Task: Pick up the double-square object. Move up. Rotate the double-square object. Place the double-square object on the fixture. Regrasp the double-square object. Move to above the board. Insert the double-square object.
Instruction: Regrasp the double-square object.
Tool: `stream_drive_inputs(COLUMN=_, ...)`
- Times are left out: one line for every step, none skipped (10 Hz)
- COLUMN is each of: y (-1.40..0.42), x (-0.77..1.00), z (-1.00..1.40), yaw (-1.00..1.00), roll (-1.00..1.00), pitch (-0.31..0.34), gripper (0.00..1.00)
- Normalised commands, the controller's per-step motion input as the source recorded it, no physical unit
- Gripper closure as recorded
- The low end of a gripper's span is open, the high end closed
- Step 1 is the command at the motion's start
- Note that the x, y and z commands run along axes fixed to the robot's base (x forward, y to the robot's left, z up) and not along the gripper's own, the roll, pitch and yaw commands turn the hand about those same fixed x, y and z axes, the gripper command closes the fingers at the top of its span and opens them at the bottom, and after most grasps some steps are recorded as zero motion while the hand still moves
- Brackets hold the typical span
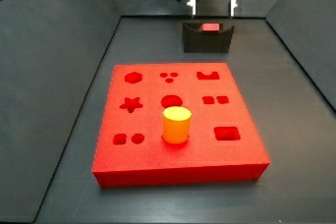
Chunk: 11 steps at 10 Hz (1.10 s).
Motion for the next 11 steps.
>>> stream_drive_inputs(y=0.00, x=-0.04, z=1.00, yaw=0.04, roll=-0.01, pitch=0.029, gripper=0.00)
stream_drive_inputs(y=0.01, x=-0.05, z=0.92, yaw=0.03, roll=-0.01, pitch=0.028, gripper=0.00)
stream_drive_inputs(y=0.01, x=-0.04, z=0.66, yaw=0.02, roll=-0.01, pitch=0.025, gripper=0.00)
stream_drive_inputs(y=0.01, x=-0.04, z=0.40, yaw=0.01, roll=-0.01, pitch=0.023, gripper=0.00)
stream_drive_inputs(y=0.01, x=-0.04, z=0.20, yaw=0.01, roll=-0.01, pitch=0.020, gripper=0.00)
stream_drive_inputs(y=-0.81, x=-0.12, z=0.77, yaw=0.02, roll=1.00, pitch=0.062, gripper=0.00)
stream_drive_inputs(y=-0.77, x=-0.11, z=0.73, yaw=0.02, roll=1.00, pitch=0.060, gripper=0.00)
stream_drive_inputs(y=-0.65, x=-0.12, z=0.61, yaw=0.02, roll=1.00, pitch=0.051, gripper=0.00)
stream_drive_inputs(y=-0.49, x=-0.11, z=0.42, yaw=0.02, roll=1.00, pitch=0.044, gripper=0.00)
stream_drive_inputs(y=-0.25, x=-0.07, z=0.14, yaw=0.02, roll=1.00, pitch=0.042, gripper=0.00)
stream_drive_inputs(y=-0.09, x=-0.02, z=0.02, yaw=0.02, roll=1.00, pitch=0.042, gripper=0.00)
